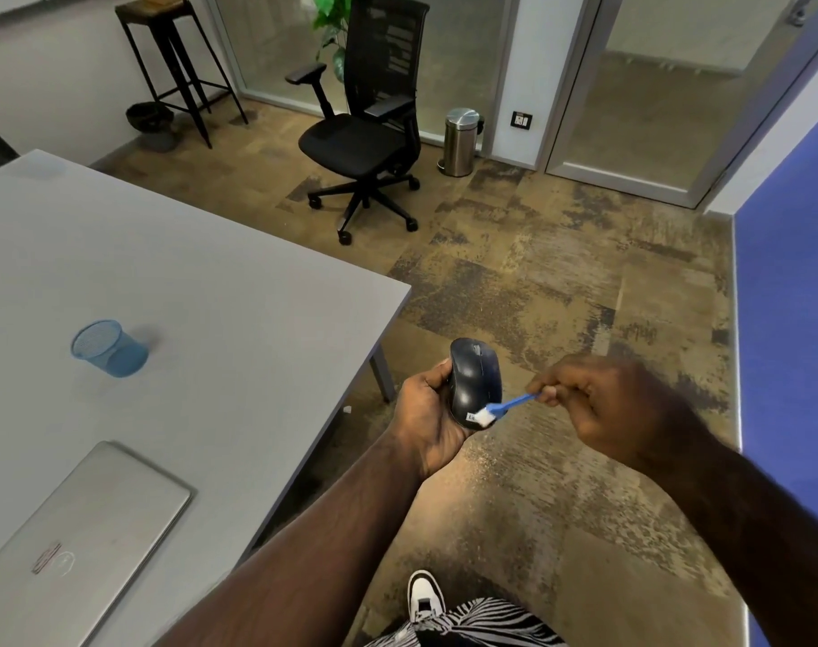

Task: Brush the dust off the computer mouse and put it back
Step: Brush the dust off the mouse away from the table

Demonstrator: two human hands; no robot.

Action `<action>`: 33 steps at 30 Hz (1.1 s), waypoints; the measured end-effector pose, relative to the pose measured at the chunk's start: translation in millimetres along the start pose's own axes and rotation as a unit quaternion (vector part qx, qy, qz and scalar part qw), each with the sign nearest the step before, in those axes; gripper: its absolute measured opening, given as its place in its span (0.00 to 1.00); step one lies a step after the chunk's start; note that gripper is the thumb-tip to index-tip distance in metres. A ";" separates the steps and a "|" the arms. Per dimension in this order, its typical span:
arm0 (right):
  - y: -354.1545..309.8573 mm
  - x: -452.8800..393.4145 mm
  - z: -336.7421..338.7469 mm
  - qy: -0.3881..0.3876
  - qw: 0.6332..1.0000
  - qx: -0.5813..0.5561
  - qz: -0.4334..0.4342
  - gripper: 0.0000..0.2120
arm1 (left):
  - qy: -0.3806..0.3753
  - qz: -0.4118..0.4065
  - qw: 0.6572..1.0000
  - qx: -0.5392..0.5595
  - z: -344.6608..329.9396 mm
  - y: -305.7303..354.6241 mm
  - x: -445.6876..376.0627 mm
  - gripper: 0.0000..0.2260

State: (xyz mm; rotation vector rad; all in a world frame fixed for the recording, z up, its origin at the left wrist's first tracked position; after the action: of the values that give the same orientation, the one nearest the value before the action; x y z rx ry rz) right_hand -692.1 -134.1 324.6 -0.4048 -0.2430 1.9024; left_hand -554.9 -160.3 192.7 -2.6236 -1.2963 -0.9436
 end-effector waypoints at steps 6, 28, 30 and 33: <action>-2.5 6.3 11.7 0.067 0.997 -0.007 0.027 0.12 | -0.007 0.008 1.000 0.016 -2.5 1.6 1.4 0.20; 15.6 -6.8 7.2 0.093 0.994 -0.060 -0.012 0.11 | -0.009 0.014 0.999 -0.033 1.3 0.2 4.4 0.21; 25.8 -8.9 11.1 0.121 0.990 -0.044 -0.057 0.10 | -0.014 0.018 0.999 -0.046 -0.3 -2.0 5.4 0.23; 24.9 -10.3 10.7 0.114 0.990 -0.042 -0.065 0.10 | -0.017 0.019 0.998 -0.054 -1.2 -3.4 6.3 0.23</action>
State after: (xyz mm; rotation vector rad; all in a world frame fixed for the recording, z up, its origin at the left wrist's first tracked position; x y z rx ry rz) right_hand -714.4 -152.4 327.2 -0.6424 -0.1930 1.7051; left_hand -555.1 -154.1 196.5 -2.7452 -1.2326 -0.9958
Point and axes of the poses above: each hand's wrist, its own x-axis away from the middle knuckle, its own z-axis out of the back of the hand, y = z × x, the point moved 8 cm from there along -x, towards the middle knuckle, and after that the axes turned 10 degrees about x, right-handed, at the moved point
